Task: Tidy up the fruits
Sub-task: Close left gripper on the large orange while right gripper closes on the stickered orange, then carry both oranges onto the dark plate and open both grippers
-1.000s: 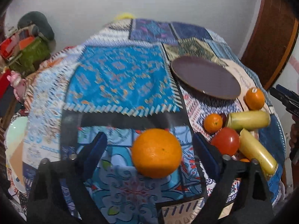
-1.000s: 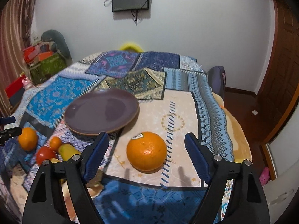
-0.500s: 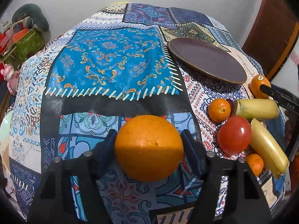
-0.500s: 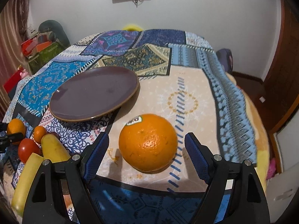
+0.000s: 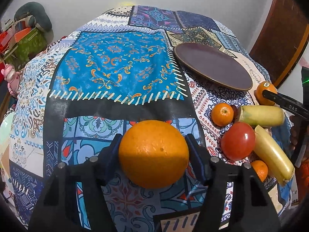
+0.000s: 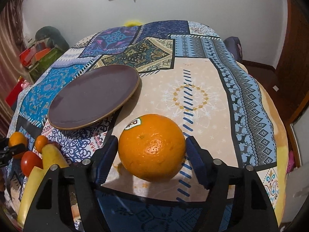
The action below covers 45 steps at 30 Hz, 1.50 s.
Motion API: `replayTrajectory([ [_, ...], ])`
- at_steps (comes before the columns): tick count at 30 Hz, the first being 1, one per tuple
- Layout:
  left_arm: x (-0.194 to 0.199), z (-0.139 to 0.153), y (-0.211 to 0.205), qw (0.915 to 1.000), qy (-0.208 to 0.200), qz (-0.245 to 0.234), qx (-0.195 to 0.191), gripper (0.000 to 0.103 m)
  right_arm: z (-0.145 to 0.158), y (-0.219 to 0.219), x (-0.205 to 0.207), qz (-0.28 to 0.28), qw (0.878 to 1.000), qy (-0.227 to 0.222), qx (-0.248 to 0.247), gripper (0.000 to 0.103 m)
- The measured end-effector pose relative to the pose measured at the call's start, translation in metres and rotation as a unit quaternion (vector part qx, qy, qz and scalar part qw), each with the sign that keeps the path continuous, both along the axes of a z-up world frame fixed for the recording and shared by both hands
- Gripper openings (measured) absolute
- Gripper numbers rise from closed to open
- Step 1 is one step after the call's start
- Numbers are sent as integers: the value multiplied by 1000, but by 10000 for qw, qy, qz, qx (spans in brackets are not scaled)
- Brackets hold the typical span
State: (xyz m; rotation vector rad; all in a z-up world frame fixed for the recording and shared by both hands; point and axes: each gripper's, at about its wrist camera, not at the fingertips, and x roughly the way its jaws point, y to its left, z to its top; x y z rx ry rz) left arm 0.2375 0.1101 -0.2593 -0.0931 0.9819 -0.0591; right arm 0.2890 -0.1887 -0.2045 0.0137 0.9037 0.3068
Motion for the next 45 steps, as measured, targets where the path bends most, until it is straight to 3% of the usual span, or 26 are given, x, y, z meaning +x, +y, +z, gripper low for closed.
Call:
replayTrajectory([
  [11, 1, 40, -5, 9992, -399, -34, 86, 65, 10, -4, -7, 99, 9999, 87, -5, 67],
  [27, 33, 119, -31, 9914, -1279, -117, 268, 65, 99, -1, -25, 78, 9942, -1050, 227, 66],
  [37, 63, 129, -35, 9902, -1396, 26, 103, 65, 134, 20, -12, 190, 9852, -1684, 242, 66],
  [45, 90, 124, -42, 9888, -1429, 41, 439, 65, 129, 43, 12, 322, 9840, -1722, 328, 66],
])
